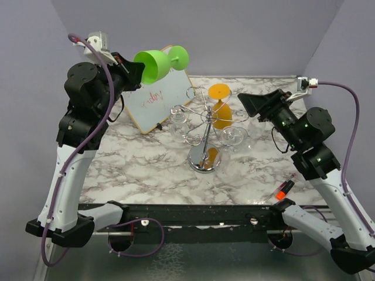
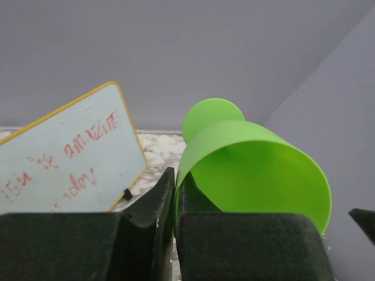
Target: Place the wine glass upside down on the wine glass rack
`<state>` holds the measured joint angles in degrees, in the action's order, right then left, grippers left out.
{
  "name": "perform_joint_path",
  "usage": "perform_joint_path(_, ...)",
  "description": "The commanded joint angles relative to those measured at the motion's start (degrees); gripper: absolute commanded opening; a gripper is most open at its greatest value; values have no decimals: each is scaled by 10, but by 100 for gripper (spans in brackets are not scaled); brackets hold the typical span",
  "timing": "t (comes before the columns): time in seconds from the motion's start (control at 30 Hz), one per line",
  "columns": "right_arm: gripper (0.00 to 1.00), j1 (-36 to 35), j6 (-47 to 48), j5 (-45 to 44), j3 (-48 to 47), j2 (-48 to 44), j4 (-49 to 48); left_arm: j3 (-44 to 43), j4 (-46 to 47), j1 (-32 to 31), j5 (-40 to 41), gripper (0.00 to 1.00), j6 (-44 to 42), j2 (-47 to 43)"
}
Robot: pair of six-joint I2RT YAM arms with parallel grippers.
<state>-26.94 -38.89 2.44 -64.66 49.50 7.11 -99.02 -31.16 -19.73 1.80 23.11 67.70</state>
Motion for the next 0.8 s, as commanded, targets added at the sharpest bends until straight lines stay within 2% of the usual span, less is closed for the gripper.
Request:
perform_joint_path(0.0, 64, 0, -17, 55, 24, -3, -85, 32, 133, 0, -126, 0, 55, -14)
perform_joint_path(0.17, 67, -1, -35, 67, 34, -12, -126, 72, 270, -1, -226, 0, 137, -2)
perform_joint_path(0.3, 70, 0, -73, 70, 55, -20, -175, 110, 382, -8, -252, 0, 195, 8)
perform_joint_path(0.4, 71, 0, -86, 101, 53, -9, -199, 136, 446, -31, -247, 0, 221, 15)
perform_joint_path(0.53, 70, 0, -114, 121, 41, 13, -192, 138, 454, -112, -192, 0, 184, 34)
perform_joint_path(0.63, 70, 0, -161, 124, 73, 9, -247, 137, 461, -172, -145, 0, 155, 47)
perform_joint_path(0.77, 66, 0, -207, 102, 108, -10, -311, 138, 481, -220, -121, 0, 146, 63)
